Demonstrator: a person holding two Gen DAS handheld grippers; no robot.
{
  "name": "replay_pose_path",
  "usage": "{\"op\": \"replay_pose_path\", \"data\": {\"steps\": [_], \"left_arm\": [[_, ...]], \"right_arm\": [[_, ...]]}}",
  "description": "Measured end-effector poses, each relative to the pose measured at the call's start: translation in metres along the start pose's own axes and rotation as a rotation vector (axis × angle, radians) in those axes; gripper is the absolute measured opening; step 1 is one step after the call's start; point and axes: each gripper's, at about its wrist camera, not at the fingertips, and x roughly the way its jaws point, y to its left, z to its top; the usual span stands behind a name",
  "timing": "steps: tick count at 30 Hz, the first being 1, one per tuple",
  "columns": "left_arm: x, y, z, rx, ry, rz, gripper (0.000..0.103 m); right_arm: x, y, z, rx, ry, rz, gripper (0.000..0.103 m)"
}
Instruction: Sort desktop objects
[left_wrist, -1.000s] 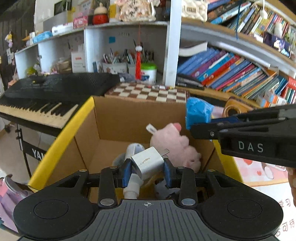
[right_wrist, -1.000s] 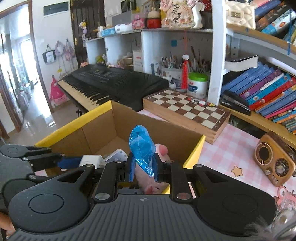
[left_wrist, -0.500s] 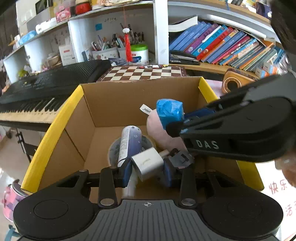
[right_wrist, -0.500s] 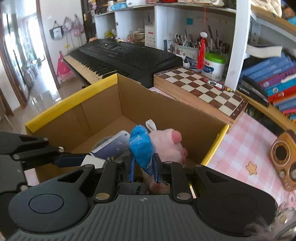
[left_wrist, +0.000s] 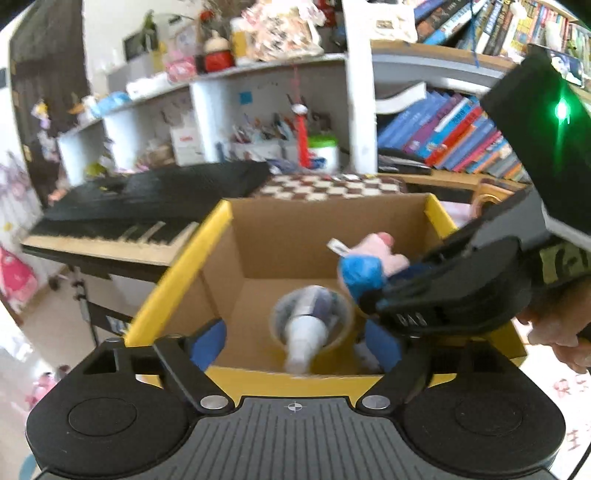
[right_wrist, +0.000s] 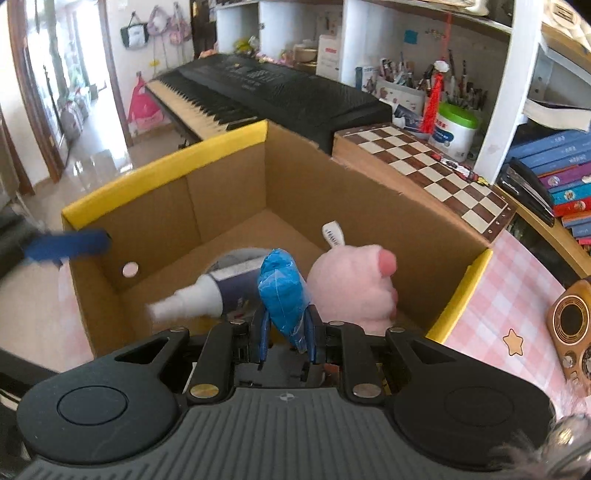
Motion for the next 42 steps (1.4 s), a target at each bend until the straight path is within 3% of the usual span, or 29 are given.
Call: {"op": "replay_pose_path", "data": {"steps": [3, 9, 19, 30, 42], "left_arm": [[-0.004, 0.005, -0.002, -0.004, -0.008, -0.006, 0.087], [-0.016, 0.015, -0.004, -0.017, -0.028, -0.024, 0.087], [-0.055, 0.020, -0.010, 0.014, -0.129, -0.050, 0.092], [-0.103, 0.022, -0.033, 0.045, -0.191, -0.137, 0.097], [-0.144, 0.022, -0.082, 0.036, -0.150, -0.169, 0.099]], "right_arm": [[0.001, 0.004, -0.001, 0.005, 0.006, -0.014, 0.020], [-0.017, 0.009, -0.004, 0.074, -0.050, -0.036, 0.035], [-0.073, 0.026, -0.033, 0.186, -0.157, -0.170, 0.039], [-0.135, 0.063, -0.093, 0.359, -0.235, -0.338, 0.040], [-0.173, 0.134, -0.172, 0.487, -0.220, -0.478, 0.040]]}}
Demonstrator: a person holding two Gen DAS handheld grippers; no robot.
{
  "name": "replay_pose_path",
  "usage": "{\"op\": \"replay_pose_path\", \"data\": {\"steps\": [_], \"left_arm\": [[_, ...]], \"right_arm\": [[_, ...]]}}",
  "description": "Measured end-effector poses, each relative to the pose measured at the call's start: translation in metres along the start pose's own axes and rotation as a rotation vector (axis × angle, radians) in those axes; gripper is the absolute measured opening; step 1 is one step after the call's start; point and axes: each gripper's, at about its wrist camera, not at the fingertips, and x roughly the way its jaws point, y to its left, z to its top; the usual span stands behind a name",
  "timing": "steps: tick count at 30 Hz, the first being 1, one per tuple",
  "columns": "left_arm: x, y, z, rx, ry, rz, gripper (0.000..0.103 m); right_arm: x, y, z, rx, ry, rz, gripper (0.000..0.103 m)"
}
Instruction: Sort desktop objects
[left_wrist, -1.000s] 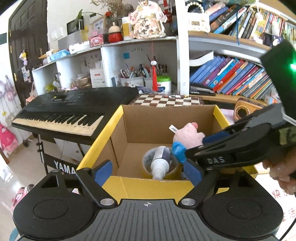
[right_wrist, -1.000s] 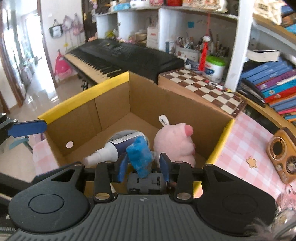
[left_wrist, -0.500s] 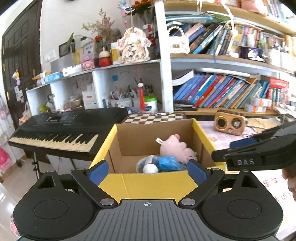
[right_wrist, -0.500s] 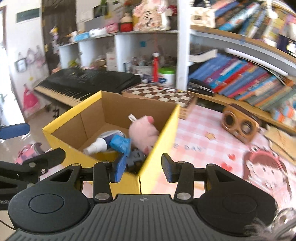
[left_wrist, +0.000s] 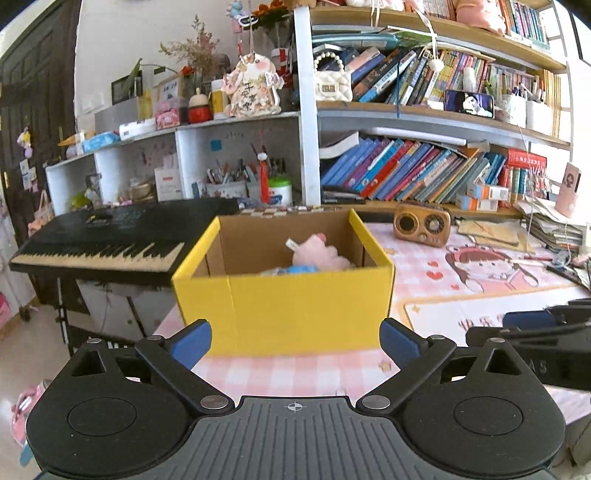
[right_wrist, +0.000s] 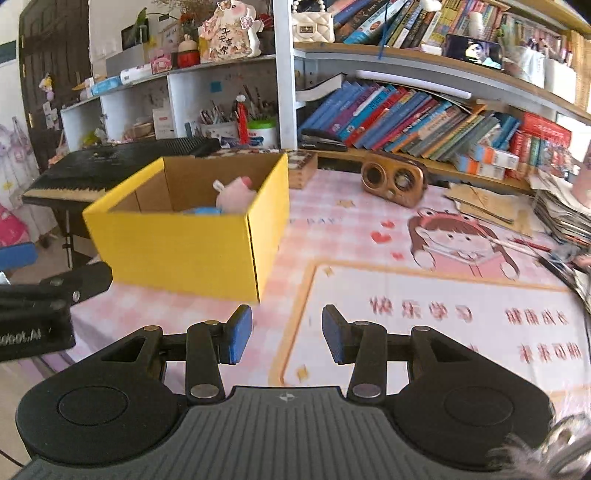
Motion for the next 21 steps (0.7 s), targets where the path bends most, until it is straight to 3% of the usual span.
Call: {"op": "replay_pose_path", "data": {"steps": [11, 21], "left_arm": [[-0.023, 0.000, -0.030, -0.003, 0.078, -0.018, 0.100], [-0.028, -0.005, -0.041, 0.003, 0.124, -0.037, 0.100]], "right_arm": [[-0.029, 0.009, -0.039, 0.030, 0.019, -0.049, 0.050], [-0.042, 0.010, -0.051, 0.030, 0.030, -0.073, 0.064]]}}
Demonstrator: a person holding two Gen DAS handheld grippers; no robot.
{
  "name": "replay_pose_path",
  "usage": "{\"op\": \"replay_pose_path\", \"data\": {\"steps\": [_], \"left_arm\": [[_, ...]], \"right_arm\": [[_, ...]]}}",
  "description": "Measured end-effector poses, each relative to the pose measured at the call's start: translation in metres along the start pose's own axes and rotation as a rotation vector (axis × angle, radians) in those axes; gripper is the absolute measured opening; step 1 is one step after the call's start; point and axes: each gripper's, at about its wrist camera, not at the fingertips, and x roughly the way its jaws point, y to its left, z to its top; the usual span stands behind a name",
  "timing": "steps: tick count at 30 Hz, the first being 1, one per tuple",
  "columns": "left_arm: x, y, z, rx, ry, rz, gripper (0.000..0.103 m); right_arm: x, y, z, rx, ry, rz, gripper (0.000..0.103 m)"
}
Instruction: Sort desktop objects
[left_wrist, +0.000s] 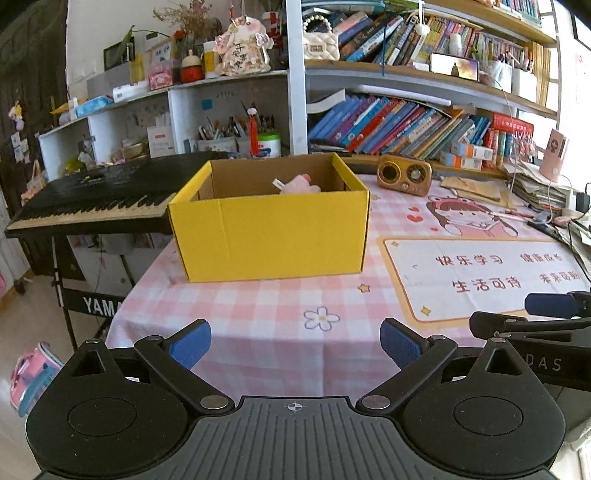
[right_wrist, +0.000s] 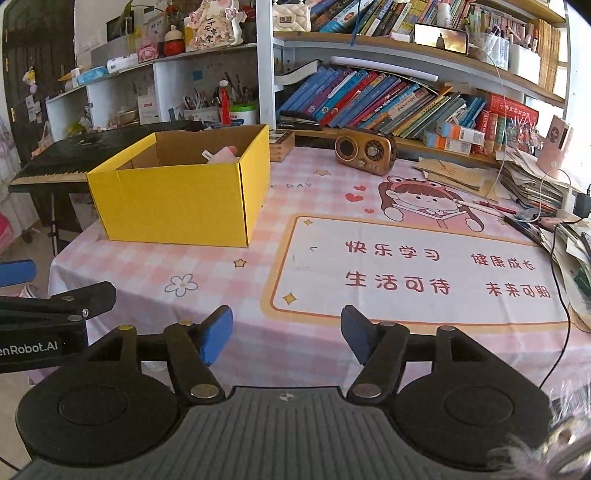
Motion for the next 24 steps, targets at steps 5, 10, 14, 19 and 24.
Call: {"op": "replay_pose_path", "data": {"steps": [5, 10, 14, 19, 24], "left_arm": [[-0.0014, -0.0020, -0.0020, 0.004, 0.008, -0.009, 0.100], [-0.0016, -0.0040, -0.0025, 0.004, 0.020, -0.014, 0.100], [-0.0020, -0.0044, -0.0030, 0.004, 0.022, -0.018, 0.101], [-0.0034, -0.0047, -0.0045, 0.011, 0.022, -0.020, 0.103], [-0.0032, -0.0036, -0.0051, 0.013, 0.034, -0.001, 0.103]], "right_arm": [[-0.0040, -0.0017, -0.0029, 0.001, 0.003, -0.009, 0.076], [-0.0079, -0.0033, -0.0059, 0.003, 0.004, -0.018, 0.083], [-0.0099, -0.0050, -0.0078, 0.009, 0.015, -0.030, 0.089], [-0.0096, -0.0049, -0.0091, 0.020, 0.031, -0.040, 0.091], [-0.0092, -0.0032, -0.0091, 0.018, 0.038, -0.041, 0.092]]}}
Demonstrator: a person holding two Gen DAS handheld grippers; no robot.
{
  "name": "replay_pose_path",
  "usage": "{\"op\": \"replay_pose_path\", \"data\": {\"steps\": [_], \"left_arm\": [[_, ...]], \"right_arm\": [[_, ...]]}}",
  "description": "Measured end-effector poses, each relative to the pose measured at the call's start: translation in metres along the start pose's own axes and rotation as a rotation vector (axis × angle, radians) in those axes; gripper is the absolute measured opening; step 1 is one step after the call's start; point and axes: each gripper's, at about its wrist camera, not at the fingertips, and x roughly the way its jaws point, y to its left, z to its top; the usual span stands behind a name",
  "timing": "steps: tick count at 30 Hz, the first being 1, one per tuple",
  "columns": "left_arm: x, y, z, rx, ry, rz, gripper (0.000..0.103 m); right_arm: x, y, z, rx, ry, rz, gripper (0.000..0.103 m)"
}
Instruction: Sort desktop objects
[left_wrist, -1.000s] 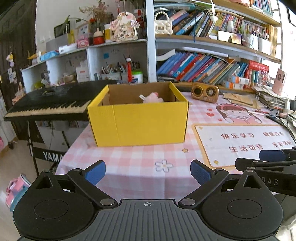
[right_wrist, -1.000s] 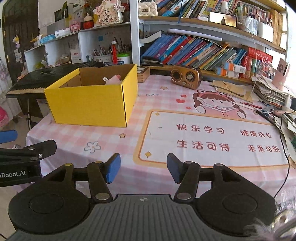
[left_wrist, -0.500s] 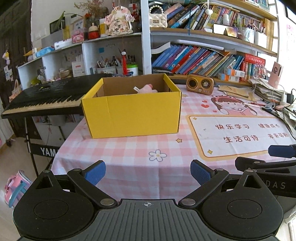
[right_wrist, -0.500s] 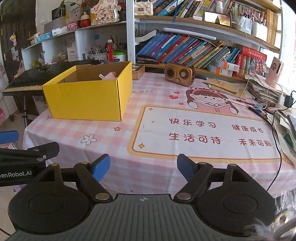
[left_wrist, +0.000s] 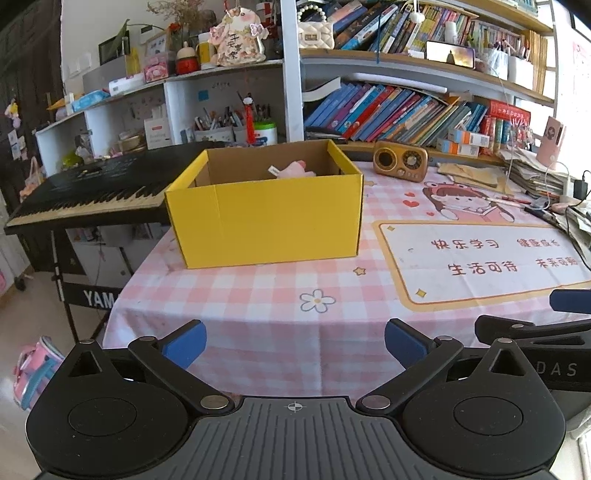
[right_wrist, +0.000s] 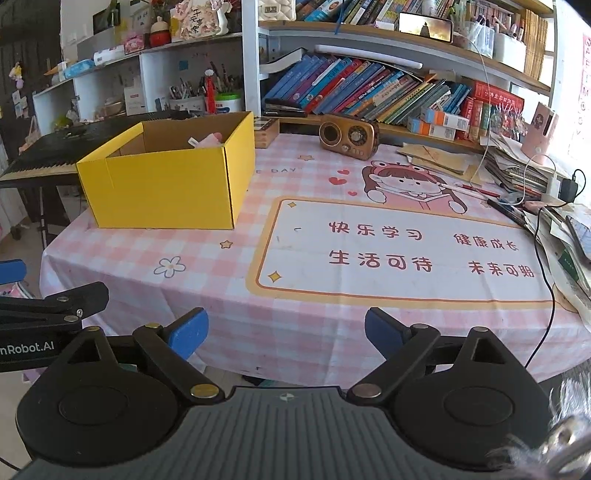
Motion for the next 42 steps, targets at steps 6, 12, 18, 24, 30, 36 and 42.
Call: {"op": "replay_pose_path", "data": {"steps": [6, 12, 18, 24, 30, 36, 42], "left_arm": [[0.000, 0.003, -0.001, -0.011, 0.002, -0.005, 0.103], [0.002, 0.004, -0.002, -0.014, 0.010, -0.012, 0.103], [0.002, 0.005, -0.003, -0.015, 0.012, -0.024, 0.103], [0.002, 0.005, -0.004, -0.015, 0.013, -0.024, 0.103], [0.004, 0.008, -0.005, -0.021, 0.024, -0.022, 0.103], [0.004, 0.007, -0.005, -0.020, 0.021, -0.018, 0.103], [0.003, 0.003, -0.004, -0.009, 0.016, 0.003, 0.103]], "right_arm": [[0.001, 0.002, 0.001, -0.007, 0.004, 0.001, 0.092], [0.003, 0.002, 0.001, -0.006, 0.009, 0.000, 0.092], [0.006, 0.002, 0.001, -0.008, 0.016, -0.002, 0.092], [0.007, 0.003, 0.001, -0.011, 0.019, -0.002, 0.092], [0.008, 0.004, 0.001, -0.016, 0.023, -0.004, 0.092], [0.008, 0.004, 0.001, -0.016, 0.025, -0.003, 0.092], [0.011, 0.003, -0.001, -0.018, 0.029, 0.004, 0.092]]}}
